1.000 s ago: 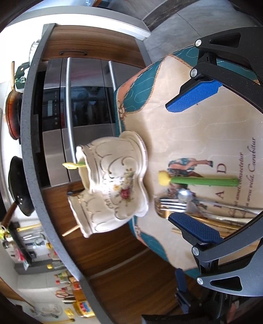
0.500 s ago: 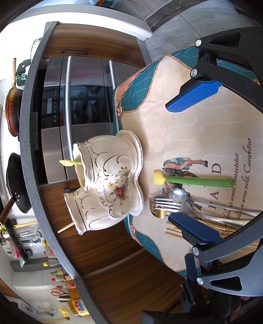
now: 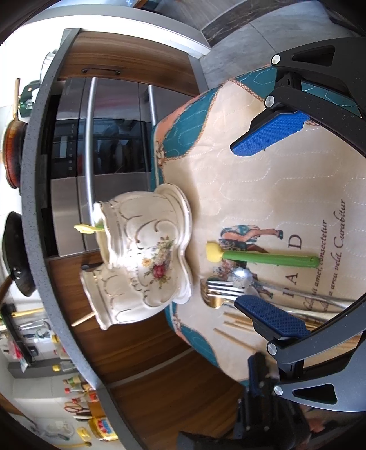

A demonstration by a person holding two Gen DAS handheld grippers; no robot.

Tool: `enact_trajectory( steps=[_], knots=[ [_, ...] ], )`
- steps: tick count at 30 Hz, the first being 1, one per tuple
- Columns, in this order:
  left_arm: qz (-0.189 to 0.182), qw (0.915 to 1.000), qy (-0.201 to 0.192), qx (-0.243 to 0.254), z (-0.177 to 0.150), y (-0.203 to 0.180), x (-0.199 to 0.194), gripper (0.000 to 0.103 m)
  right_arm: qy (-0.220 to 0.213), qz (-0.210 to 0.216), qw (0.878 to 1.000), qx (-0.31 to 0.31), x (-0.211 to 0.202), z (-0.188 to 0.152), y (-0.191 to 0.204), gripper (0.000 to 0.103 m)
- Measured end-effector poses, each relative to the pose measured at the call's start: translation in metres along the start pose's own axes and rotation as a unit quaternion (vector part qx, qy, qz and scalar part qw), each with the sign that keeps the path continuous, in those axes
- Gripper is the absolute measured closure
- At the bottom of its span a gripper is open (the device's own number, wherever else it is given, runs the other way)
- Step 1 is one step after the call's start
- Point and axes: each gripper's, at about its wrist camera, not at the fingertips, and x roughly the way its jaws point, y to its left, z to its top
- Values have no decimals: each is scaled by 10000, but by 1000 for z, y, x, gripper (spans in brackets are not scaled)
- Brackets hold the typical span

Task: Organize utensils
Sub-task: 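Grasp another wooden chopstick with the left gripper while the right grasps the green utensil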

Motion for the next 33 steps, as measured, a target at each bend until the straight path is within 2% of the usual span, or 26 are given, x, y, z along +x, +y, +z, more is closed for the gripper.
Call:
enact_trajectory(
  steps=[1, 5, 11, 14, 16, 20, 23, 27, 30, 33],
  knots=[
    [-6, 10000, 7, 54, 0, 2, -3, 103, 94, 26, 9999, -30, 2, -1, 1, 5],
    [-7, 9999, 74, 152, -3, 7, -6, 103, 423, 89, 9988, -228, 12, -4, 7, 10],
    [-289, 9992, 25, -278, -5, 18, -4, 102, 701, 112, 9961, -521, 25, -4, 21, 55],
    [-269, 9988, 57, -398, -4, 18, -1, 101, 833, 85, 9944, -638, 33, 0, 27, 69],
    [-310, 9983, 103, -488, -4, 19, 2, 96, 938, 92, 9930, -708, 39, 2, 31, 72],
    [-442, 9970, 0, -637, -5, 21, -3, 68, 1136, 174, 9904, -762, 49, 2, 36, 73],
    [-539, 9962, 30, -684, -4, 19, -4, 67, 1160, 111, 9894, -866, 52, 2, 39, 77],
    [-475, 9970, 142, -599, -3, 12, 2, 67, 1154, 115, 9890, -913, 54, 3, 40, 83],
    [-246, 9988, 139, -404, -2, 5, 4, 68, 1139, 158, 9889, -942, 53, 2, 40, 89],
    [-29, 9998, 147, -131, -3, 0, 5, 79, 1132, 242, 9893, -883, 50, -1, 38, 92]
  ],
)
